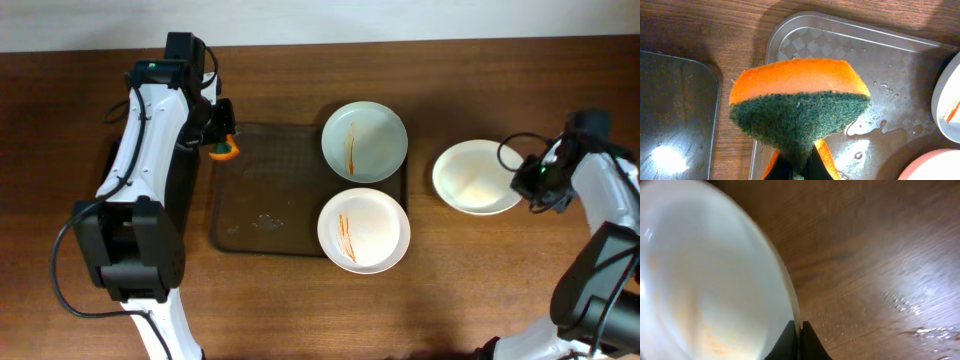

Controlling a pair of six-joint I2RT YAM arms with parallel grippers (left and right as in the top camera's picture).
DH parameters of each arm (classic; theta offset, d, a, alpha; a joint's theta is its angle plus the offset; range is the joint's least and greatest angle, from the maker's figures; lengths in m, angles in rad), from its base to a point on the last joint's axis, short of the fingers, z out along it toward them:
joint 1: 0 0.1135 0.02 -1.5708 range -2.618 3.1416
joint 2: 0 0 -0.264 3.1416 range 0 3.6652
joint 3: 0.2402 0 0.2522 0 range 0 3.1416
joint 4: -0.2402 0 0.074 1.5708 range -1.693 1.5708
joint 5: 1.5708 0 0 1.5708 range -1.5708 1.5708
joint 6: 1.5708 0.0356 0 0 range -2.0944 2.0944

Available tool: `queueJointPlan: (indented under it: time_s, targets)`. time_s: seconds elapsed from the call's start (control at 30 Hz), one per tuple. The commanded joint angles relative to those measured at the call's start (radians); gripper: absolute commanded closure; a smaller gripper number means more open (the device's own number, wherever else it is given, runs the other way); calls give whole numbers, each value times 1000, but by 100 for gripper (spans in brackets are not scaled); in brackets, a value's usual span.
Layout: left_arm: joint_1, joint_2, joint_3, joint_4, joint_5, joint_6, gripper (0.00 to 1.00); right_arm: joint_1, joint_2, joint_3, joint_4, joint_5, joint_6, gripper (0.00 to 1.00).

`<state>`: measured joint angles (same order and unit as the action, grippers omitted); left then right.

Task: Clean dirty plates on tray and stack at the side
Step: 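Grasp the left white plate rim with the right gripper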

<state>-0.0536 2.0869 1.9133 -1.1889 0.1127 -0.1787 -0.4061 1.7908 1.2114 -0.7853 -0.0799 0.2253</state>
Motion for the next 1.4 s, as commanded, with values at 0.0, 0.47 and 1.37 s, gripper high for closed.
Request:
queueJointPlan:
  time_s: [0.0, 0.47, 1.37]
  targets:
    - [6, -7, 8, 2, -4, 16, 100, 1, -16, -47, 23, -8, -8, 51]
    - [6, -5, 4, -2, -4, 16, 100, 588, -100, -199, -49, -236, -28, 53]
    - [1, -3, 1, -23, 69, 16, 100, 999, 126, -58, 456, -66, 550, 66]
